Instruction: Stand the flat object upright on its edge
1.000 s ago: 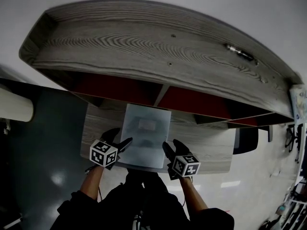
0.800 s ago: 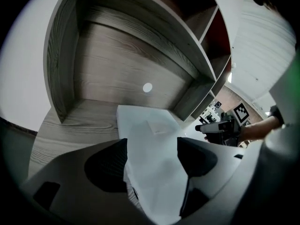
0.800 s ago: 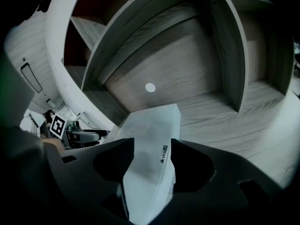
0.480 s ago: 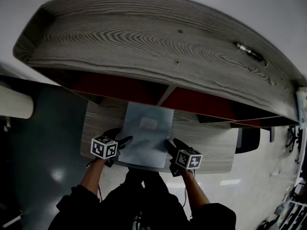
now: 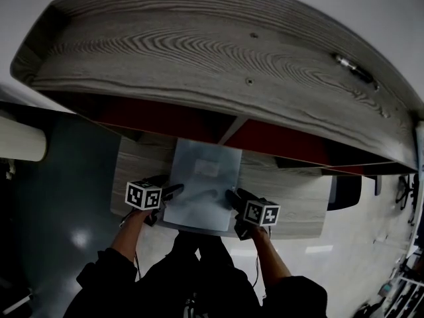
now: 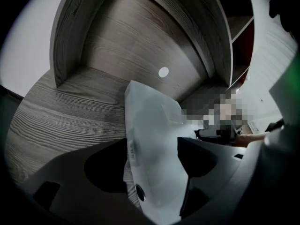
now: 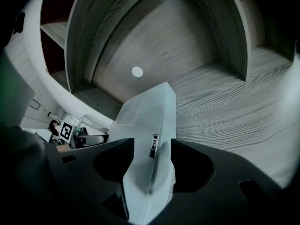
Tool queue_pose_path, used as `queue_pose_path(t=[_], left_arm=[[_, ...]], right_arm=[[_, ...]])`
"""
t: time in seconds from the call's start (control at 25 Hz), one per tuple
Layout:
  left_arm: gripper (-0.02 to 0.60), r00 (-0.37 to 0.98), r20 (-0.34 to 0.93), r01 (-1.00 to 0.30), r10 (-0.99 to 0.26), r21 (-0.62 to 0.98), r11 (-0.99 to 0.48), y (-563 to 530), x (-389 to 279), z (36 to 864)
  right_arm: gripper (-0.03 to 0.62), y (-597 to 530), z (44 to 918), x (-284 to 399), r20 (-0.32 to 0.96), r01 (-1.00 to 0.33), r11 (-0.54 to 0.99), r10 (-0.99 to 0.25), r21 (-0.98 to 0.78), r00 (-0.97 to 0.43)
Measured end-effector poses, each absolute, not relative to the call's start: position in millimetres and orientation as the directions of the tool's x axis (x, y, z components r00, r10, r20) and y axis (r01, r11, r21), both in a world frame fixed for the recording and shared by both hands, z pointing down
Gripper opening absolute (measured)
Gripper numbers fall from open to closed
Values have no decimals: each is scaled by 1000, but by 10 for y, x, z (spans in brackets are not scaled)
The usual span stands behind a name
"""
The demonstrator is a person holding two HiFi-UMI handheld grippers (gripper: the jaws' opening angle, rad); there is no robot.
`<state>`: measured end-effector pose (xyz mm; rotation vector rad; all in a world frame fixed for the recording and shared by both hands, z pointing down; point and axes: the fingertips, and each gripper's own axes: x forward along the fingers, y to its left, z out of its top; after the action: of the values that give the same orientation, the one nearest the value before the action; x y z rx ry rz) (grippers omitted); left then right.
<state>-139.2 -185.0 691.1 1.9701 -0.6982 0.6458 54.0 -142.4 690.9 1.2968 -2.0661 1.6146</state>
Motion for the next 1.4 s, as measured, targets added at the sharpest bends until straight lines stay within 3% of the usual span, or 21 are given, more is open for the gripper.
queue_pose_path(t=[0.76,1.4], left_arm=[[345,703,705,-671,-100,610,-421,-1915,-1269,7106],[365,760,649,-606,-10,704,-370,-1901,-1228,7192]], right_arm=[[230,-1531,7103,498,665,-735,-3,-429,-678,-612],[254,-1526,7194,473,595,-625,-60,-385,-779,-705]])
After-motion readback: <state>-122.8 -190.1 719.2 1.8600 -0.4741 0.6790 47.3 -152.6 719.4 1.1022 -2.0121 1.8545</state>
